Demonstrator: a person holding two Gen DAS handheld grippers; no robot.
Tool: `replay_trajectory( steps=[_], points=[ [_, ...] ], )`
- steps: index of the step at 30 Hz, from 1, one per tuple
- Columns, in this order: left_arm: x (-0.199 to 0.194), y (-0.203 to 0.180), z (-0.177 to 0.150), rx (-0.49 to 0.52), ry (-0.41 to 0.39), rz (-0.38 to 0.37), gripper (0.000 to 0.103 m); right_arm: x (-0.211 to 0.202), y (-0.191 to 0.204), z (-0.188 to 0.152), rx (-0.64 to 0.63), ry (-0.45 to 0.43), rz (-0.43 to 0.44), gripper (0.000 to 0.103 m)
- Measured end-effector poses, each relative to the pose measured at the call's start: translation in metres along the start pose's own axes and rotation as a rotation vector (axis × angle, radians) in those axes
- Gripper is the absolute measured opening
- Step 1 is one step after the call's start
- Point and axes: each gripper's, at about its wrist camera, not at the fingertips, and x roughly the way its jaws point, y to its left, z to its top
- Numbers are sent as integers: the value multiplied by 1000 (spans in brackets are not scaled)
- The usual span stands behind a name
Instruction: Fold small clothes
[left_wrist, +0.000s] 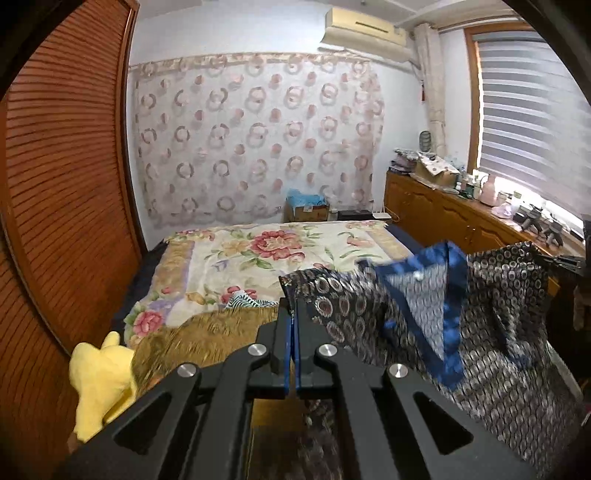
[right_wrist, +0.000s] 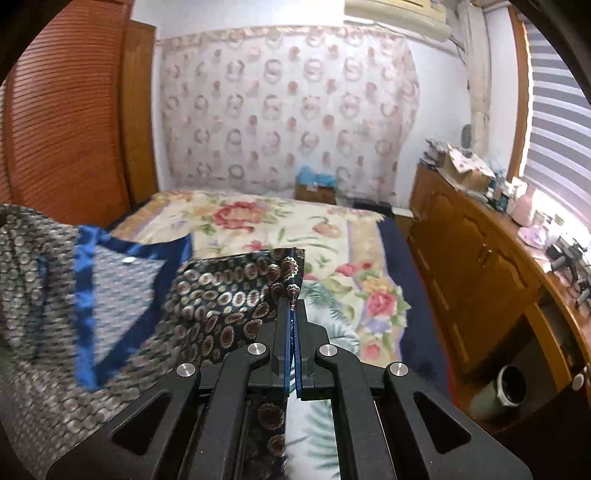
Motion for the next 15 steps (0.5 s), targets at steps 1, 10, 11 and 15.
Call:
replay_trajectory(
  steps=[1, 10, 11, 15],
  points=[
    [-12, -2, -6, 10, -12, 8, 0, -13, 3, -7, -1, -11, 16, 0],
    [-93, -6, -89, -46, -4, -75, 0, -114, 11, -95, 62, -28, 101, 0],
    [-100, -4, -101, -54, 5, -77, 0, -122, 12, -103, 68, -24, 106, 0],
    [-118, -5, -138, -51, 52, -37, 0, -149, 6, -146, 126, 16, 105, 0]
  ],
)
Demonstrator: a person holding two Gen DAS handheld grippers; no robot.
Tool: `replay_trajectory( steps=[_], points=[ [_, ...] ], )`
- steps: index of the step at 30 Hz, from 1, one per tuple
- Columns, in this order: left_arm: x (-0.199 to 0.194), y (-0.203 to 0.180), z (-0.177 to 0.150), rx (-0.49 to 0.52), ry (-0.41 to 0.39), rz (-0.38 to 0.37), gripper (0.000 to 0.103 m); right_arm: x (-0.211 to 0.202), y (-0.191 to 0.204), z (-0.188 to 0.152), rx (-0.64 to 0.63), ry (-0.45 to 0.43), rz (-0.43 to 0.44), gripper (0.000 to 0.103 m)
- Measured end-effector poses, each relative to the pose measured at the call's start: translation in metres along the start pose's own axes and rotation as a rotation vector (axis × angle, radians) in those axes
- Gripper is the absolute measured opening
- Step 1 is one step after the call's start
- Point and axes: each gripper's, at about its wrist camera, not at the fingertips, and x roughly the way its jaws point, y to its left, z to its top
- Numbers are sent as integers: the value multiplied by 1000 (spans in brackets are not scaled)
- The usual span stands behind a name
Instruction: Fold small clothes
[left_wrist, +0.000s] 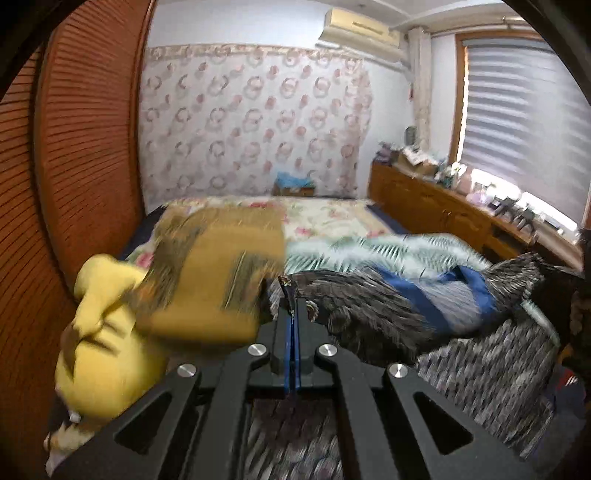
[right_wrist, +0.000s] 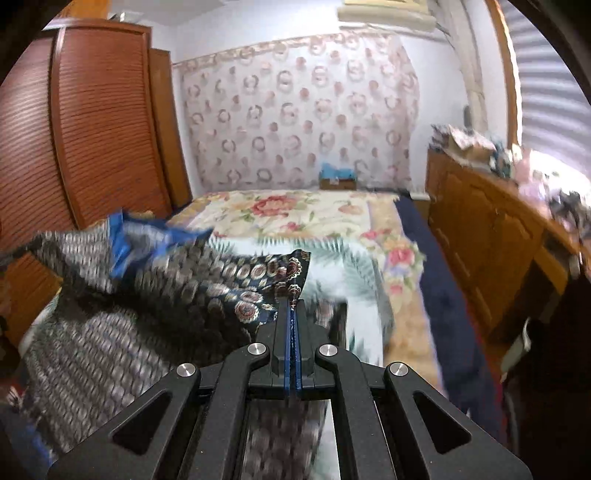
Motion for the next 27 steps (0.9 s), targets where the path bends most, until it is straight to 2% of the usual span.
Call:
replay_trajectory(
  steps=[6, 12, 15, 20, 23, 25, 27],
  points=[
    [-22, 6, -39, -47, 61, 22, 0, -19, -7, -49, 32, 86, -24, 0],
    [-37, 6, -51, -61, 86, 21, 1, -34, -6, -61, 16, 138, -34, 0],
    [-36, 6, -50, -46, 110, 41, 8, -30, -5, -65, 4, 170, -52, 0],
    [-42, 5, -40, -17, 80, 52, 27, -30, 1, -64, -13, 161, -76, 3],
    [-37, 4, -30, -4, 64, 51, 33, -36, 4, -56, -36, 130, -99, 11],
    [-25, 2, -23, 13, 80, 41, 34, -37, 5, -49, -44, 108, -127, 33],
    [-9, -1, -17, 24, 99, 31, 34, -32, 4, -41, -36, 92, -135, 42]
  ],
)
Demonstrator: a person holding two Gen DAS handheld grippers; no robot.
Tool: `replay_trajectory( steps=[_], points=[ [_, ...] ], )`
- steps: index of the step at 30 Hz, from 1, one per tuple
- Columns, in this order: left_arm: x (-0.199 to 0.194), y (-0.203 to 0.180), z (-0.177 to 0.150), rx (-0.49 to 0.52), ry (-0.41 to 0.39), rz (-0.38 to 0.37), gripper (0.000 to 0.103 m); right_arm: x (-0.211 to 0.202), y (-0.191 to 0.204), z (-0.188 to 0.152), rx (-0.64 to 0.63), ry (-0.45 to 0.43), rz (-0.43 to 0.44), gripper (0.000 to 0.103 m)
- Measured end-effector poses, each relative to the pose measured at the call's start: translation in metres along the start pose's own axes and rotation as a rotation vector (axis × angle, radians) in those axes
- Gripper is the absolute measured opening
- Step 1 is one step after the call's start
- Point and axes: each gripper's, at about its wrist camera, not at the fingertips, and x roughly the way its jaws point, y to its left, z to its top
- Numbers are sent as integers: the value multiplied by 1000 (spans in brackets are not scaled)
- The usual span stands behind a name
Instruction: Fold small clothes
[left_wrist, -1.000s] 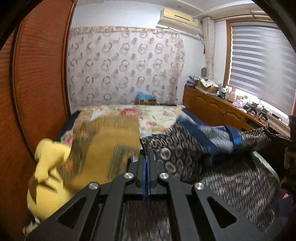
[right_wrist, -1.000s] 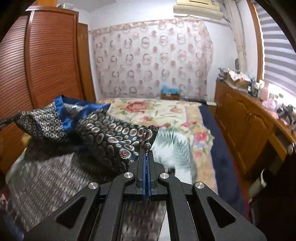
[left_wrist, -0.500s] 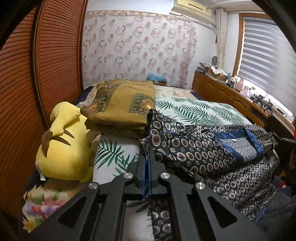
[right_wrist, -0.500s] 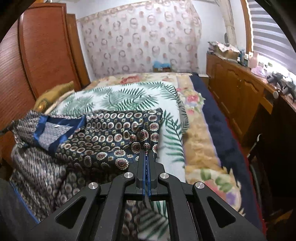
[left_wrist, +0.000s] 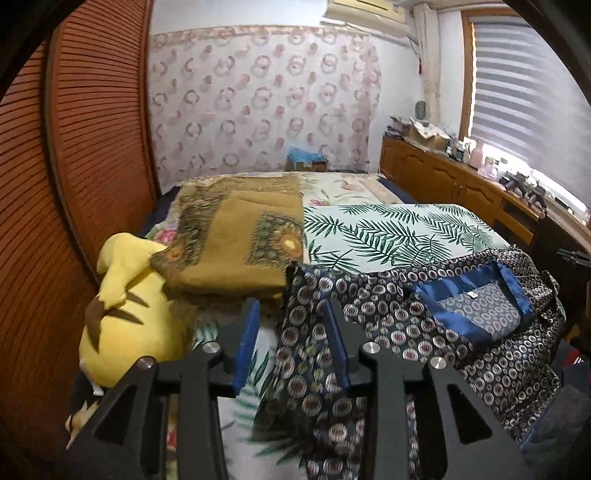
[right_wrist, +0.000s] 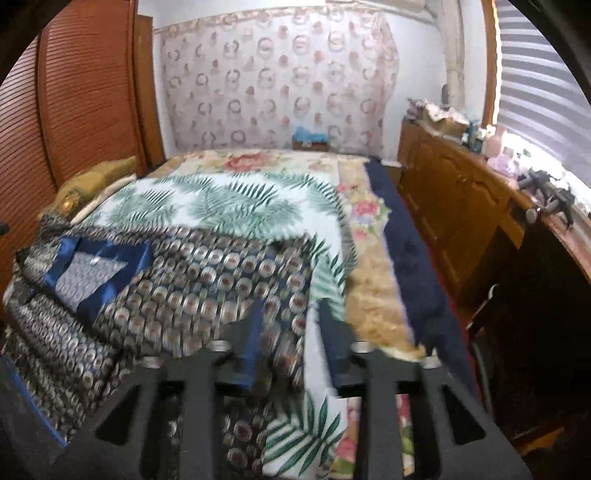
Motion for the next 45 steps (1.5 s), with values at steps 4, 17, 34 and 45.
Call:
replay_trajectory(
  steps=[4, 17, 34, 45],
  points=[
    [35, -4, 12, 17, 69, -18, 35, 18, 8, 14, -20, -6, 0, 55],
    [102, 12, 7, -43, 211, -9, 35, 121, 6, 30, -16, 194, -5, 59],
    [102, 14, 9, -57, 199, -79, 13, 133, 13, 23, -47, 217, 103, 18],
    [53, -8, 16, -9, 74, -135, 0, 99, 26, 33, -85, 91, 147, 3]
  ],
)
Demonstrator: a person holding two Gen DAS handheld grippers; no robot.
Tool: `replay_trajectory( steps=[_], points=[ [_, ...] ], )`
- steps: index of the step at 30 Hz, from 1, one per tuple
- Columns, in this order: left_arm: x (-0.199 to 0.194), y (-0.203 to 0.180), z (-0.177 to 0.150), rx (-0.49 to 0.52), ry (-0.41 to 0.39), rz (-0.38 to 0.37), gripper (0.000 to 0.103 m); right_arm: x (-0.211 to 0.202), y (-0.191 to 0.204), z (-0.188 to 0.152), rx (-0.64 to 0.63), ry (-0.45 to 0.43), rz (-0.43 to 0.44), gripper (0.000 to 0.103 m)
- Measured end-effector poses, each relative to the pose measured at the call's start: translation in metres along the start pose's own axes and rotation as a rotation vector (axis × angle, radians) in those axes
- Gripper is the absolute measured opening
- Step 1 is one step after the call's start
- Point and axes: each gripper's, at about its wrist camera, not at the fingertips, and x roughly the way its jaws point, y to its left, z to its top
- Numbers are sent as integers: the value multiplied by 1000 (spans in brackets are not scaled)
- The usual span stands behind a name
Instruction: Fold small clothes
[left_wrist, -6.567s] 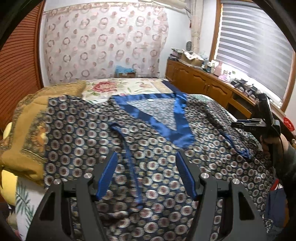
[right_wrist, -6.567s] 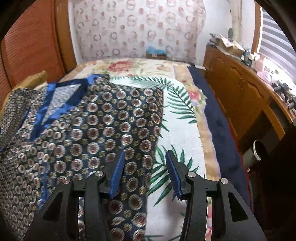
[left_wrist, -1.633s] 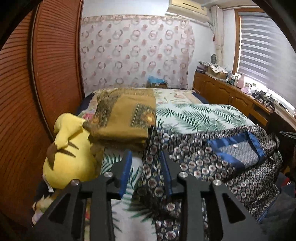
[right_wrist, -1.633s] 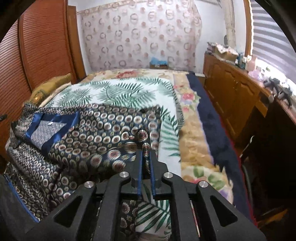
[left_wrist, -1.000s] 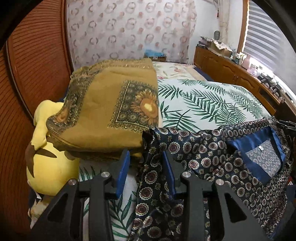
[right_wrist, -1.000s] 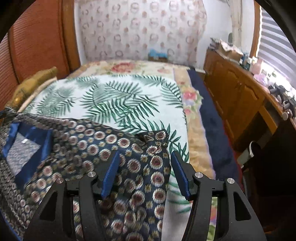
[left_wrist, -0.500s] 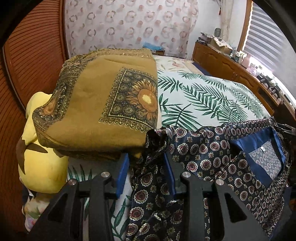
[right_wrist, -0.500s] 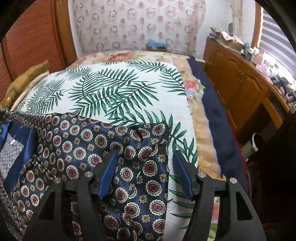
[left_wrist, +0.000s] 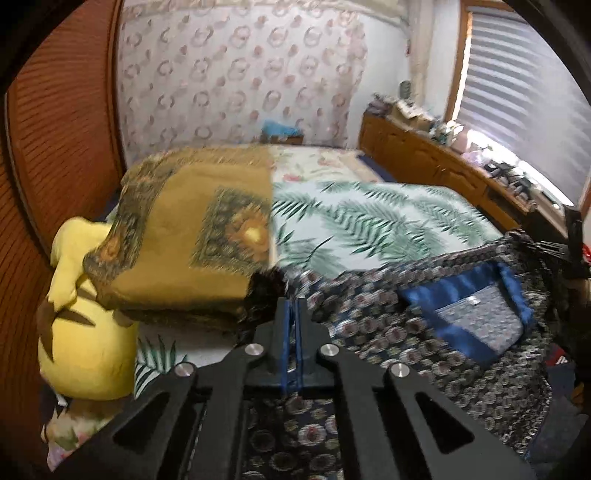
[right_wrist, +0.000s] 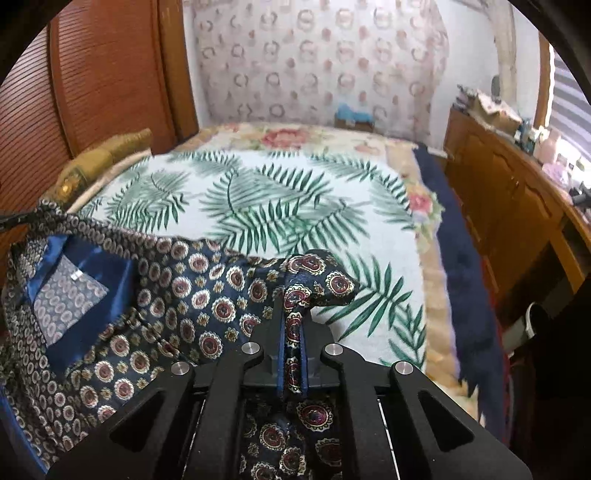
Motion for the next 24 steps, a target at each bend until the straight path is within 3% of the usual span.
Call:
replay_trajectory(
  steps=[6, 8, 11, 14, 18, 24],
  points=[
    [-12, -13, 20, 32, -56, 24, 0, -22, 1, 10, -6, -75, -14, 2],
    [-8, -13, 23, 55, -25, 51, 3, -23, 1, 13, -7, -75, -15, 2],
    [-2, -9, 19, 72, 17, 71, 21, -18, -1, 11, -6, -55, -22, 2],
    [5, -8, 10, 80, 54, 84, 28, -10, -3, 6, 1, -33, -26, 2],
    [24, 0, 1, 68, 120, 135, 30, -3, -6, 2, 15, -21, -27, 2],
    [49, 13, -8, 2, 179, 86, 30, 1, -8, -1, 13, -8, -31, 2]
  ],
)
